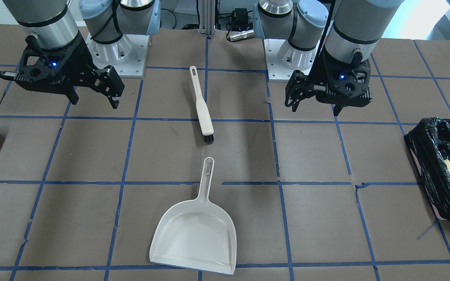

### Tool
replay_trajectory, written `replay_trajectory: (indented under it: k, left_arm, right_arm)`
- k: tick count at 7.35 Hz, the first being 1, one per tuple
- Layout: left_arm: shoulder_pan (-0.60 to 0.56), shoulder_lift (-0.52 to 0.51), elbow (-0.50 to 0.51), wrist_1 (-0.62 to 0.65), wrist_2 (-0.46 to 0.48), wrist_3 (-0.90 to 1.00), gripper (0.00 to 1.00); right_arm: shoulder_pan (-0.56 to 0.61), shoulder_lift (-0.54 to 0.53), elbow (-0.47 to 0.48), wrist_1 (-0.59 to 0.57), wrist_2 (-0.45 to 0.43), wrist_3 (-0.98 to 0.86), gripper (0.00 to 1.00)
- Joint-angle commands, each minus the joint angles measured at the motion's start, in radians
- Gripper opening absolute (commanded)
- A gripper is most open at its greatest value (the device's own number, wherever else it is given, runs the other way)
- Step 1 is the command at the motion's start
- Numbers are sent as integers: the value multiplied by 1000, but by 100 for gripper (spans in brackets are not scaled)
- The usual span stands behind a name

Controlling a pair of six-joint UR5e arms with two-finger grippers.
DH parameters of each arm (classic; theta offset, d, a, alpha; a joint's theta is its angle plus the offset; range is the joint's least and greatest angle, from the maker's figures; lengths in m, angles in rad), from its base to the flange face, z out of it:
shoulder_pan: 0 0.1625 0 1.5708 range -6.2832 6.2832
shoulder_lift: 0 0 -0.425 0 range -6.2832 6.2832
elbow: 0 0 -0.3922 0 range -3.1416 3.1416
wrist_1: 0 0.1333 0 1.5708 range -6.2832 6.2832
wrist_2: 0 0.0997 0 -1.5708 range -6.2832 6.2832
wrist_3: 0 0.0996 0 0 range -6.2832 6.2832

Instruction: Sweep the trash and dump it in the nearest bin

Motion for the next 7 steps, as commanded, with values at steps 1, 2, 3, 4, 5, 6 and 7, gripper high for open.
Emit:
replay_trajectory:
  k: [1,2,3,4,5,6,7]
  left_arm:
    - [5,27,44,-96,-2,-11,100]
    - [3,26,39,-92,-3,-32,100]
    - [2,29,42,-91,3,-43,100]
    - [0,31,50,-104,1,-45,100]
    - [-1,25,71,-128,0,-53,100]
    - [-1,26,65,-128,1,-68,100]
    - [-4,24,51,-119,-2,-82,100]
  right_arm:
    - [15,5,-1,-10,2,-1,100]
    - [14,5,1,-10,1,-1,100]
    - [15,5,-1,-10,1,-3,100]
    - [15,3,1,-10,1,-3,100]
    - [15,3,1,-10,2,-3,100]
    - [15,3,1,-10,2,-1,100]
    - [15,3,-1,-10,4,0,100]
